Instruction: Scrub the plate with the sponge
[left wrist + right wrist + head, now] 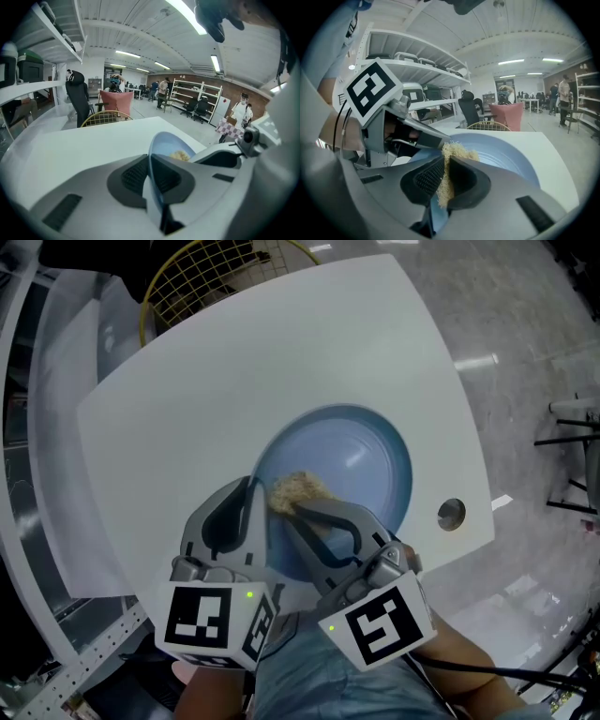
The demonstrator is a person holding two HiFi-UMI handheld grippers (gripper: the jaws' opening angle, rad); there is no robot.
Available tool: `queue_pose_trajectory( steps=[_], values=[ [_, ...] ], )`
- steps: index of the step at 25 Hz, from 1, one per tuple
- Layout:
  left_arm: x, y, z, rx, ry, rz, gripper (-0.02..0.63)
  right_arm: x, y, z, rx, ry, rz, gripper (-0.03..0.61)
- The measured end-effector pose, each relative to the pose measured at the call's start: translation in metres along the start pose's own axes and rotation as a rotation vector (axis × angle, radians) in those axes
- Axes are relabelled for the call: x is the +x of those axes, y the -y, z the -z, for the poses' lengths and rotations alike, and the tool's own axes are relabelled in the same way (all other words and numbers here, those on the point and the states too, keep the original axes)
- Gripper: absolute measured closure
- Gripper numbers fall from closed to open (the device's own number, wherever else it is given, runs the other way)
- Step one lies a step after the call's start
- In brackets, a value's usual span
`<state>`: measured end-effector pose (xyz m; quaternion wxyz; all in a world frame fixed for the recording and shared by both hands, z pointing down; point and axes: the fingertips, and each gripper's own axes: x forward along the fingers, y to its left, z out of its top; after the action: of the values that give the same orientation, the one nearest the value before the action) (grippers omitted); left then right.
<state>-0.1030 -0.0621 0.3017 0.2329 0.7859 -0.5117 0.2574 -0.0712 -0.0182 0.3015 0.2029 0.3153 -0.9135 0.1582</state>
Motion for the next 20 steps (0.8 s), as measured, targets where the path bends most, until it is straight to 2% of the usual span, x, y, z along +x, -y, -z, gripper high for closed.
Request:
queue_pose_trajectory(
  steps=[7,20],
  values=[
    [-0.005,-0.001,0.005,0.005,-0.005,-0.013,0.589,-0.009,-0.020,0.015,0.006,0.002,-0.044,0.538],
    [-0.004,0.003,0.004,0.035,-0.007,-0.037,0.589,-0.034,-0.022,0.056,0.077,-0.067,-0.075,0.538]
  ],
)
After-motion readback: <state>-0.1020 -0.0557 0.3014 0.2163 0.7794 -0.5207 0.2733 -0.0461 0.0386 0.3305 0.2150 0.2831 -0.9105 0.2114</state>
